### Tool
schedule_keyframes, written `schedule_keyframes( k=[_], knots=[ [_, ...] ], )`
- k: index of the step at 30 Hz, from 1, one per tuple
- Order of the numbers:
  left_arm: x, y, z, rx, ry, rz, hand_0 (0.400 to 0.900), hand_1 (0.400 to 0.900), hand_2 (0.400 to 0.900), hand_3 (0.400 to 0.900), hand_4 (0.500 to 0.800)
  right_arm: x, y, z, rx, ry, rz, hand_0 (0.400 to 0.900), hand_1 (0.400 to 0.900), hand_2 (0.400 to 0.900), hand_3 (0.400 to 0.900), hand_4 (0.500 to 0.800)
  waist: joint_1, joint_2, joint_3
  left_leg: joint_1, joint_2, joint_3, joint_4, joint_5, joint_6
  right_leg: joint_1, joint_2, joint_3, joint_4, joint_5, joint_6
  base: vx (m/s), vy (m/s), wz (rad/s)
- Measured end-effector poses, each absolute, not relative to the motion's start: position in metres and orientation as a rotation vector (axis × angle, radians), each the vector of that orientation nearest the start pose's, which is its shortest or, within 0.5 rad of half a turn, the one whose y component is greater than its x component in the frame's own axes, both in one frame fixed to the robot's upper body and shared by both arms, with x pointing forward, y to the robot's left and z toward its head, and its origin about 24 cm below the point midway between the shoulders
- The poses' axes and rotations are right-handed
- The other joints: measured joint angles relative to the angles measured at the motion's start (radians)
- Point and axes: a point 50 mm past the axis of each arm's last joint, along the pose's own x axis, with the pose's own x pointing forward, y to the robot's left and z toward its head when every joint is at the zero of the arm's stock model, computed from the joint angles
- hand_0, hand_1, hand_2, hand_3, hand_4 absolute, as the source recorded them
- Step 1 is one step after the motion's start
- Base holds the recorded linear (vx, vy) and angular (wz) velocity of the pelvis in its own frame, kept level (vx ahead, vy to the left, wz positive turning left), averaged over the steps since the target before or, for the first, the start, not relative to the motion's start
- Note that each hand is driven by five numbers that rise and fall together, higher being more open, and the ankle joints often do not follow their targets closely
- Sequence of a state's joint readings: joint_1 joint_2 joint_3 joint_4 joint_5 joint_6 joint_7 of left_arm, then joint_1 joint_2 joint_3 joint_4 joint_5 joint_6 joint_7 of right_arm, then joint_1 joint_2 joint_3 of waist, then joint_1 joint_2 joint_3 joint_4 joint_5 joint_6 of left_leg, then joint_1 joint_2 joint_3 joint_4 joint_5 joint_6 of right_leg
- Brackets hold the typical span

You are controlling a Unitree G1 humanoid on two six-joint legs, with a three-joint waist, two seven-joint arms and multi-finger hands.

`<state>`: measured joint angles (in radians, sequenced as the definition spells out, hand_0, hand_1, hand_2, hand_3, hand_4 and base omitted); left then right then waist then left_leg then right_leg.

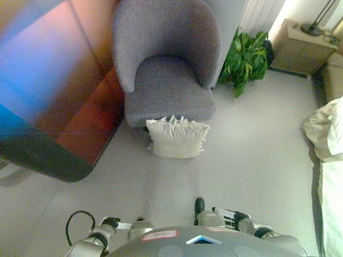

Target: Pick up the pillow and put it on the sofa.

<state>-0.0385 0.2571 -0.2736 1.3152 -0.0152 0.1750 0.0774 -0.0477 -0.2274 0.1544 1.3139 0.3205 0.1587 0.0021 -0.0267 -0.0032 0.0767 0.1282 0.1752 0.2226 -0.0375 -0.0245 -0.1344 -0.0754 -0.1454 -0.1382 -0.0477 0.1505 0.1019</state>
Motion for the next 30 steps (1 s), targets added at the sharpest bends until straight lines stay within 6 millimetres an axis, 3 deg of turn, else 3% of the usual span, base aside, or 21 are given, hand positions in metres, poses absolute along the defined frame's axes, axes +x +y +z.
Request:
schedule_keyframes(
  k=[4, 6, 7, 8, 9, 10, 11, 13, 14, 15, 17, 19, 20, 21, 22, 23, 24, 25, 27, 30],
  knots=[
    [0.079, 0.244, -0.163, 0.450, 1.418, 0.046, 0.900, 0.900, 0.900, 0.900, 0.800, 0.095, -0.232, -0.163, -0.011, 1.343, -0.213, 0.900, 0.900, 0.900, 0.900, 0.800, -0.006, 0.020, 0.057, -0.050, 0.038, -0.006, 0.128, -0.021, 0.035, -0.060, 0.024, 0.018, 0.123, -0.060, -0.034, 0.17, -0.136, -0.24],
    [0.083, 0.247, -0.162, 0.424, 1.406, 0.079, 0.900, 0.900, 0.900, 0.900, 0.800, 0.103, -0.231, -0.161, -0.032, 1.327, -0.199, 0.900, 0.900, 0.900, 0.900, 0.800, 0.006, -0.001, 0.083, -0.116, 0.042, -0.052, 0.320, -0.007, 0.064, -0.055, 0.026, 0.061, 0.133, -0.092, -0.053, 0.40, 0.013, -0.60],
    [0.083, 0.246, -0.162, 0.410, 1.401, 0.086, 0.900, 0.900, 0.900, 0.900, 0.800, 0.102, -0.234, -0.161, -0.048, 1.335, -0.200, 0.900, 0.900, 0.900, 0.900, 0.800, 0.005, -0.009, 0.085, -0.176, 0.031, -0.079, 0.407, 0.002, 0.055, -0.022, 0.022, 0.072, 0.071, -0.092, -0.053, 0.46, 0.094, -0.60],
    [0.076, 0.239, -0.165, 0.382, 1.419, 0.083, 0.900, 0.900, 0.900, 0.900, 0.800, 0.101, -0.242, -0.160, -0.077, 1.347, -0.207, 0.900, 0.900, 0.900, 0.900, 0.800, 0.031, 0.025, 0.070, -0.189, 0.021, -0.082, 0.336, -0.003, 0.053, 0.001, 0.049, 0.070, 0.048, -0.107, -0.031, 0.47, 0.117, -0.50],
    [0.071, 0.234, -0.167, 0.366, 1.434, 0.070, 0.900, 0.900, 0.900, 0.900, 0.800, 0.100, -0.253, -0.157, -0.096, 1.351, -0.224, 0.900, 0.900, 0.900, 0.900, 0.800, 0.037, 0.082, 0.068, -0.193, 0.059, -0.080, 0.256, -0.007, 0.016, -0.041, 0.094, 0.026, 0.243, -0.155, -0.059, 0.52, 0.159, -0.64],
    [0.067, 0.233, -0.168, 0.358, 1.443, 0.065, 0.900, 0.900, 0.900, 0.900, 0.800, 0.097, -0.257, -0.156, -0.114, 1.356, -0.222, 0.900, 0.900, 0.900, 0.900, 0.800, 0.029, 0.097, 0.087, -0.206, 0.062, -0.086, 0.213, -0.013, -0.005, -0.021, 0.105, 0.020, 0.316, -0.286, -0.108, 0.61, 0.194, -0.79],
    [0.064, 0.232, -0.169, 0.346, 1.453, 0.057, 0.900, 0.900, 0.900, 0.900, 0.800, 0.096, -0.260, -0.156, -0.113, 1.357, -0.244, 0.900, 0.900, 0.900, 0.900, 0.800, 0.037, 0.097, 0.111, -0.216, 0.063, -0.116, 0.186, 0.013, -0.027, -0.003, 0.120, 0.038, 0.307, -0.287, -0.113, 0.55, 0.178, -0.72],
    [0.058, 0.234, -0.169, 0.339, 1.486, 0.054, 0.900, 0.900, 0.900, 0.900, 0.800, 0.088, -0.253, -0.160, -0.094, 1.389, -0.222, 0.900, 0.900, 0.900, 0.900, 0.800, 0.063, 0.029, 0.140, -0.228, 0.038, -0.094, 0.042, 0.057, -0.018, 0.022, 0.091, 0.078, 0.274, -0.281, -0.122, 0.62, 0.203, -0.70],
    [0.057, 0.233, -0.170, 0.334, 1.494, 0.051, 0.900, 0.900, 0.900, 0.900, 0.800, 0.083, -0.251, -0.161, -0.088, 1.407, -0.215, 0.900, 0.900, 0.900, 0.900, 0.800, 0.076, 0.009, 0.153, -0.252, 0.043, -0.099, 0.011, 0.073, -0.033, 0.031, 0.082, 0.093, 0.264, -0.281, -0.122, 0.61, 0.211, -0.67],
    [0.056, 0.232, -0.170, 0.330, 1.497, 0.048, 0.900, 0.900, 0.900, 0.900, 0.800, 0.080, -0.251, -0.161, -0.089, 1.415, -0.213, 0.900, 0.900, 0.900, 0.900, 0.800, 0.080, 0.007, 0.155, -0.260, 0.048, -0.101, 0.003, 0.078, -0.038, 0.035, 0.082, 0.095, 0.260, -0.281, -0.122, 0.68, 0.274, -0.57],
    [0.048, 0.215, -0.174, 0.270, 1.533, 0.015, 0.900, 0.900, 0.900, 0.900, 0.800, 0.059, -0.259, -0.163, -0.107, 1.481, -0.202, 0.900, 0.900, 0.900, 0.900, 0.800, 0.118, 0.027, 0.167, -0.331, 0.103, -0.101, -0.045, 0.104, -0.074, 0.086, 0.079, 0.109, 0.203, -0.280, -0.124, 0.76, 0.371, -0.48],
    [0.042, 0.208, -0.176, 0.243, 1.563, -0.003, 0.900, 0.900, 0.900, 0.900, 0.800, 0.058, -0.261, -0.162, -0.128, 1.490, -0.178, 0.900, 0.900, 0.900, 0.900, 0.800, 0.123, 0.051, 0.168, -0.366, 0.135, -0.051, 0.013, 0.104, -0.079, 0.134, 0.061, 0.123, 0.145, -0.281, -0.123, 0.76, 0.465, -0.27],
    [0.035, 0.204, -0.177, 0.223, 1.586, -0.010, 0.900, 0.900, 0.900, 0.900, 0.800, 0.058, -0.264, -0.161, -0.157, 1.488, -0.160, 0.900, 0.900, 0.900, 0.900, 0.800, 0.134, 0.067, 0.157, -0.367, 0.138, -0.017, 0.072, 0.100, -0.079, 0.182, 0.043, 0.140, 0.083, -0.285, -0.115, 0.64, 0.480, -0.13],
    [0.024, 0.198, -0.179, 0.197, 1.619, -0.017, 0.900, 0.900, 0.900, 0.900, 0.800, 0.055, -0.273, -0.159, -0.178, 1.499, -0.167, 0.900, 0.900, 0.900, 0.900, 0.800, 0.155, 0.112, 0.134, -0.360, 0.162, 0.004, 0.105, 0.045, -0.079, 0.185, 0.051, 0.134, 0.168, -0.310, -0.093, 0.73, 0.575, -0.06],
    [0.024, 0.208, -0.177, 0.209, 1.613, 0.006, 0.900, 0.900, 0.900, 0.900, 0.800, 0.055, -0.269, -0.160, -0.162, 1.496, -0.158, 0.900, 0.900, 0.900, 0.900, 0.800, 0.174, 0.097, 0.135, -0.352, 0.152, 0.034, 0.145, 0.160, -0.038, 0.175, 0.015, 0.099, 0.359, -0.408, 0.005, 0.61, 0.462, 0.02],
    [0.029, 0.226, -0.174, 0.249, 1.590, 0.039, 0.900, 0.900, 0.900, 0.900, 0.800, 0.056, -0.255, -0.164, -0.136, 1.494, -0.129, 0.900, 0.900, 0.900, 0.900, 0.800, 0.192, 0.046, 0.130, -0.355, 0.120, 0.081, 0.204, 0.188, 0.008, 0.175, -0.048, 0.085, 0.443, -0.495, 0.036, 0.74, 0.536, 0.16],
    [0.032, 0.241, -0.170, 0.280, 1.580, 0.066, 0.900, 0.900, 0.900, 0.900, 0.800, 0.056, -0.247, -0.166, -0.137, 1.495, -0.112, 0.900, 0.900, 0.900, 0.900, 0.800, 0.194, 0.004, 0.111, -0.398, 0.090, 0.091, 0.289, 0.156, 0.056, 0.171, -0.098, 0.076, 0.446, -0.545, 0.037, 0.53, 0.394, 0.22],
    [0.045, 0.251, -0.166, 0.304, 1.550, 0.082, 0.900, 0.900, 0.900, 0.900, 0.800, 0.065, -0.248, -0.165, -0.139, 1.453, -0.116, 0.900, 0.900, 0.900, 0.900, 0.800, 0.187, -0.009, 0.085, -0.475, 0.091, 0.087, 0.405, 0.096, 0.053, 0.191, -0.112, 0.073, 0.386, -0.557, 0.074, 0.61, 0.474, 0.35],
    [0.059, 0.258, -0.163, 0.312, 1.513, 0.096, 0.900, 0.900, 0.900, 0.900, 0.800, 0.074, -0.250, -0.163, -0.145, 1.417, -0.121, 0.900, 0.900, 0.900, 0.900, 0.800, 0.163, 0.001, 0.061, -0.512, 0.089, 0.101, 0.518, 0.008, 0.097, 0.283, -0.141, 0.017, 0.266, -0.516, 0.031, 0.57, 0.427, 0.33],
    [0.073, 0.259, -0.160, 0.327, 1.473, 0.086, 0.900, 0.900, 0.900, 0.900, 0.800, 0.094, -0.237, -0.162, -0.133, 1.339, -0.086, 0.900, 0.900, 0.900, 0.900, 0.800, 0.136, -0.004, 0.059, -0.472, 0.015, 0.102, 0.485, -0.029, 0.139, 0.263, -0.177, 0.067, 0.335, -0.355, 0.076, 0.44, 0.261, 0.18]
  ],
)
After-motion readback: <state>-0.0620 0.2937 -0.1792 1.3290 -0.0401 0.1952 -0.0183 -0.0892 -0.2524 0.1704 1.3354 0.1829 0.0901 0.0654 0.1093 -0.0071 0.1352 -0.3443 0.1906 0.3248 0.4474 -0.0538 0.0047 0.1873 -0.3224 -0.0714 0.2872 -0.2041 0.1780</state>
